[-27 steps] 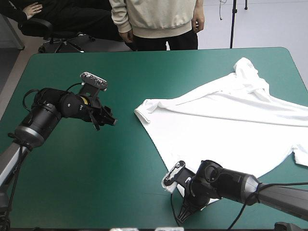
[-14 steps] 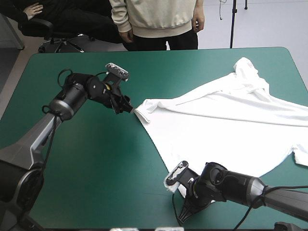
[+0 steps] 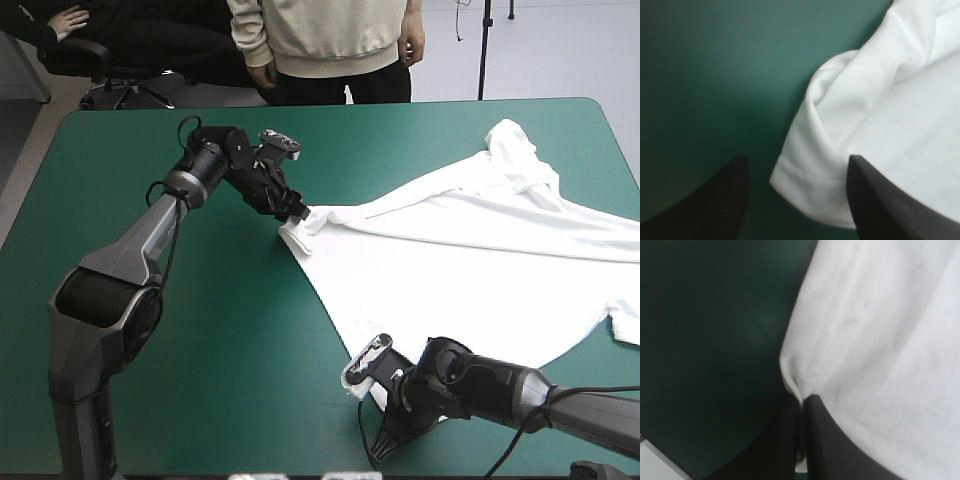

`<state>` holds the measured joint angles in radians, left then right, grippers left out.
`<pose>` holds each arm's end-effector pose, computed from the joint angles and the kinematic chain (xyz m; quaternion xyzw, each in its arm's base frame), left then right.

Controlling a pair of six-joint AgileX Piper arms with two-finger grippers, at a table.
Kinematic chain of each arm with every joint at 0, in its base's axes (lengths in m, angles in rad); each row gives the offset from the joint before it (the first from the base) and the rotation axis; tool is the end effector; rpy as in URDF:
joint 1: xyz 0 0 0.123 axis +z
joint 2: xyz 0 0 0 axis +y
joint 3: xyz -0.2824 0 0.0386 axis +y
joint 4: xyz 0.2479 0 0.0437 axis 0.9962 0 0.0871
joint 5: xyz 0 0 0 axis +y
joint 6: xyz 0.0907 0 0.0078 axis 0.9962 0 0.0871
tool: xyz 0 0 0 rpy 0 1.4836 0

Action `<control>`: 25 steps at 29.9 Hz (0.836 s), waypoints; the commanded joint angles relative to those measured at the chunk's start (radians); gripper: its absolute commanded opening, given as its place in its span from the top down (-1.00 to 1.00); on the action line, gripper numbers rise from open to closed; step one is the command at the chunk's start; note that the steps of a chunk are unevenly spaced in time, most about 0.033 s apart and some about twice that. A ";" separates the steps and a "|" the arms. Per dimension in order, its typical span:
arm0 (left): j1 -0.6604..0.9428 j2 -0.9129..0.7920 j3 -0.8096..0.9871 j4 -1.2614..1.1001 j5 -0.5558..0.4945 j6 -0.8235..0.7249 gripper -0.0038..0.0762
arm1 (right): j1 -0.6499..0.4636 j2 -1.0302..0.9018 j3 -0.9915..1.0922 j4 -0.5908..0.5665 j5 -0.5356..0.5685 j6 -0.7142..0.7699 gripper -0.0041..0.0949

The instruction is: Fold the cloth

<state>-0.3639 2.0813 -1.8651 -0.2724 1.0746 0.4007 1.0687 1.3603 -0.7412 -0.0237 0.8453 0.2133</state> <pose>0.4186 -0.1825 0.2580 0.3246 0.9193 -0.1258 0.1832 0.1089 0.1950 0.2096 -0.4191 0.9027 0.0501 0.0832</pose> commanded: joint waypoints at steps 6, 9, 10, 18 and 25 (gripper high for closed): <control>-0.015 0.066 -0.038 -0.065 -0.039 0.028 -0.15 | 0.001 -0.013 0.000 0.054 0.040 0.003 0.94; -0.019 0.081 -0.038 -0.070 -0.039 0.015 -0.07 | 0.001 -0.013 0.000 0.054 0.040 0.003 0.94; -0.021 0.081 -0.038 -0.070 -0.037 0.014 0.03 | 0.001 -0.013 0.000 0.055 0.040 0.003 0.94; -0.023 0.081 -0.125 -0.050 0.112 0.024 0.95 | 0.001 -0.034 -0.004 0.030 -0.048 0.086 0.94; -0.023 0.017 -0.294 -0.007 0.205 0.004 0.95 | 0.001 -0.146 -0.084 -0.207 0.014 0.309 0.94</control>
<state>-0.3817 2.2105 -2.0664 -0.2677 1.2233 0.4199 1.0687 1.2931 -0.7560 -0.1132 0.8358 0.4341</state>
